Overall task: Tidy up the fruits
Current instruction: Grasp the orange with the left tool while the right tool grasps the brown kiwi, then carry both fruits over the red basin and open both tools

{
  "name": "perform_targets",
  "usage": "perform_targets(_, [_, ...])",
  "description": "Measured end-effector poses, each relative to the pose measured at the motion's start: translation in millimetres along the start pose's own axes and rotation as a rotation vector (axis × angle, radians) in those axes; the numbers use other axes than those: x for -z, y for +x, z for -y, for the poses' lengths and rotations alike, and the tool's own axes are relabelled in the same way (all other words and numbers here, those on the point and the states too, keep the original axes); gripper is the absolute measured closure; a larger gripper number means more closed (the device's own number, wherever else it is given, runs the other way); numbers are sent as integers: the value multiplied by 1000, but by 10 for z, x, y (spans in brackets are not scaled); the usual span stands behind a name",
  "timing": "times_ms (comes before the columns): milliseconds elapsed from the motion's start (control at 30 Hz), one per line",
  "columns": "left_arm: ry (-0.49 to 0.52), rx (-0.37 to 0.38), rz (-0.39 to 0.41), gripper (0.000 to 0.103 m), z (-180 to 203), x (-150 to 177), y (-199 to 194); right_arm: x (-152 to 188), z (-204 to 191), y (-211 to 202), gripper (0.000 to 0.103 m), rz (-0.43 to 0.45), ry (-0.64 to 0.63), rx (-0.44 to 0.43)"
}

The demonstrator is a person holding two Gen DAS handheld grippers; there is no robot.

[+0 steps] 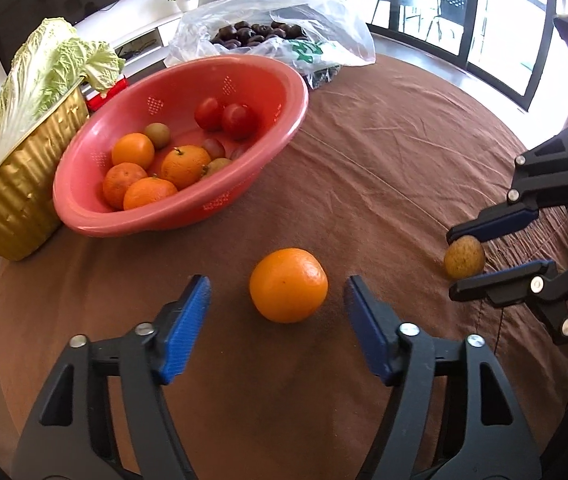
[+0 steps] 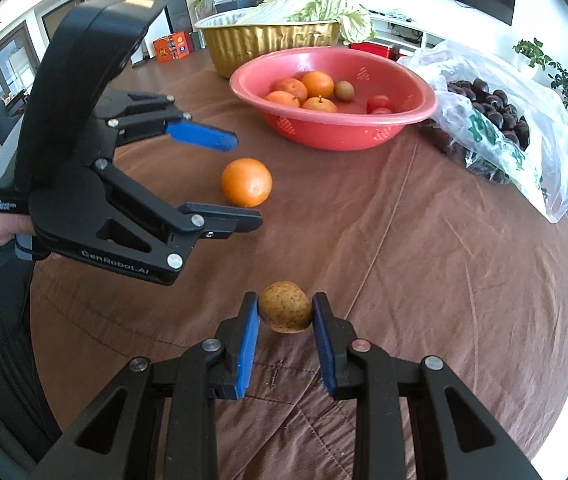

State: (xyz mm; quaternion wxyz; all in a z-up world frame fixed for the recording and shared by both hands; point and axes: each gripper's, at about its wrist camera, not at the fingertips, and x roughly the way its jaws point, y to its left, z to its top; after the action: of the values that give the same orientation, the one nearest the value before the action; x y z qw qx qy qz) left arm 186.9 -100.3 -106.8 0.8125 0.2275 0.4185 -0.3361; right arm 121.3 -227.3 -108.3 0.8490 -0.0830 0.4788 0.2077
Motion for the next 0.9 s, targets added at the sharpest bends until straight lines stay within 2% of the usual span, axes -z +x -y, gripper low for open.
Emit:
perform_targets(200, [-14, 33, 3, 68, -2, -10, 17, -22, 2, -1, 74, -1, -2, 2])
perform_targets(400, [-45, 45, 18, 68, -35, 18, -45, -65, 33, -39, 74, 9, 1, 5])
perform_targets(567, [-94, 23, 76, 68, -168, 10, -356, -167, 102, -103, 74, 32, 4, 22])
perform_targets(700, [-125, -31, 132, 68, -363, -140, -569, -437, 170, -195, 74, 78, -1, 50])
perform_targets(900, [-169, -80, 162, 68, -745, -459, -530, -948, 343, -166, 74, 125, 10, 95])
